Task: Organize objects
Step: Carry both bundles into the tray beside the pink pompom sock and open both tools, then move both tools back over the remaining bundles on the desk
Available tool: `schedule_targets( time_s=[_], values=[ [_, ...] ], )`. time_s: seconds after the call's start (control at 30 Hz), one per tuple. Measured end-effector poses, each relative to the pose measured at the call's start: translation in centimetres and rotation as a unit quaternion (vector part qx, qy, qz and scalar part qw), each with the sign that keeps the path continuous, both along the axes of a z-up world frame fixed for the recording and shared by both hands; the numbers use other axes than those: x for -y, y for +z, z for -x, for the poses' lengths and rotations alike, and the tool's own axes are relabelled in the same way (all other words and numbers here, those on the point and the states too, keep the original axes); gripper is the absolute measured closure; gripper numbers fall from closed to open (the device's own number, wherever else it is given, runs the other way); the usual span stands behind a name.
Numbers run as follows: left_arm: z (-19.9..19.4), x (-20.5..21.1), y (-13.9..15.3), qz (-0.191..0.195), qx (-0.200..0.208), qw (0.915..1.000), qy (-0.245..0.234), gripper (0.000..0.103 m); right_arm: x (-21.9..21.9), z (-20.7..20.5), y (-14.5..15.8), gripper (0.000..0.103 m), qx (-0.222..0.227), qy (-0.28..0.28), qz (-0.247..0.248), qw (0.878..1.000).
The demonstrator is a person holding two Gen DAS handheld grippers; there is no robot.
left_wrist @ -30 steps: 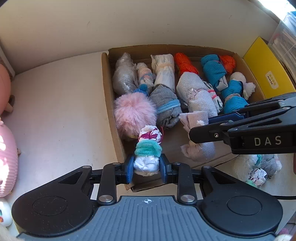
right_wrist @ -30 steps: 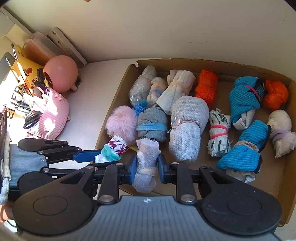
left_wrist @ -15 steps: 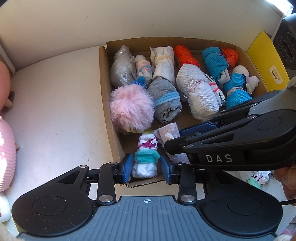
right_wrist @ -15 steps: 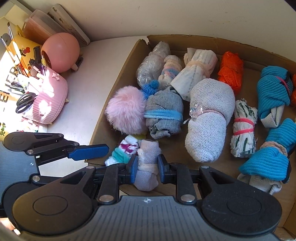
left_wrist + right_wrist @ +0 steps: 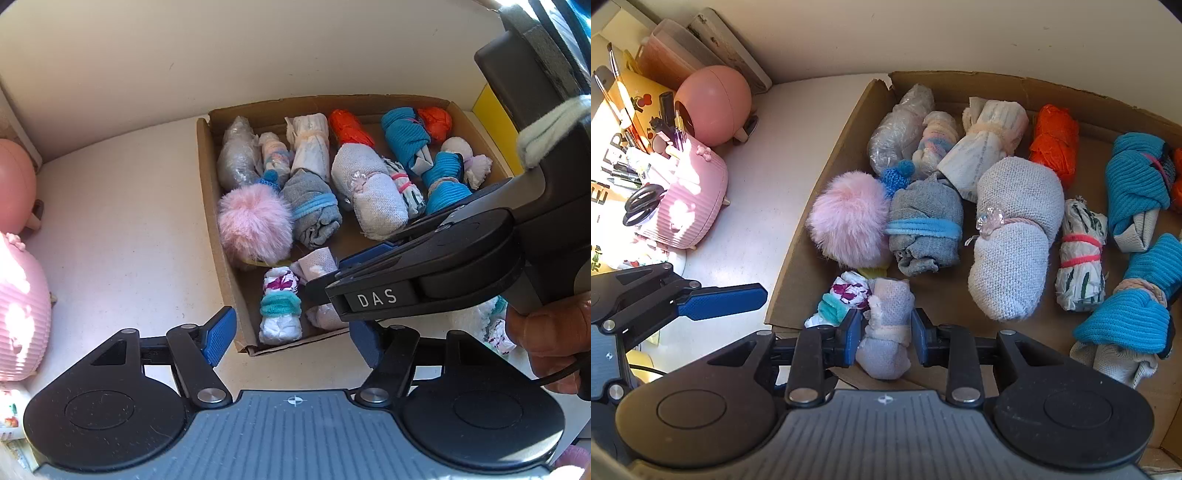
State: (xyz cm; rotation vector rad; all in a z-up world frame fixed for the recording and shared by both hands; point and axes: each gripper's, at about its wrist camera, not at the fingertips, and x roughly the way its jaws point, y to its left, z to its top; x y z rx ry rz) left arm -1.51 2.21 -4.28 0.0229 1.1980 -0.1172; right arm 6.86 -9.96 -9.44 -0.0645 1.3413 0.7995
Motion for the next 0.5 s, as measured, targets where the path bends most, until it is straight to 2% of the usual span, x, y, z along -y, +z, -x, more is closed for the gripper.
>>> schedule_targets(
  time_s=[0.1, 0.23, 0.37, 0.5],
  values=[
    [0.7, -0.6, 0.4, 0.0, 0.002, 0.9999, 0.01, 0.028, 0.4, 0.1, 0.9, 0.073, 0.009, -0.011, -0.004, 1.0],
    [1.7, -1.3, 0.7, -0.002, 0.0, 0.9997, 0.024, 0.025, 2.0, 0.9, 3.4, 0.069, 0.037, -0.03, -0.023, 0.999],
    [3.0, -1.3, 0.8, 0.01, -0.002, 0.9993, 0.035, 0.024, 6.4, 2.6, 5.9, 0.067, 0.069, -0.061, -0.024, 0.996],
    [3.9, 0.3, 0.6, 0.031, -0.01, 0.9992, 0.022, 0.024, 10.9, 5.1, 6.3, 0.066, 0.086, -0.11, 0.003, 0.99]
  ],
)
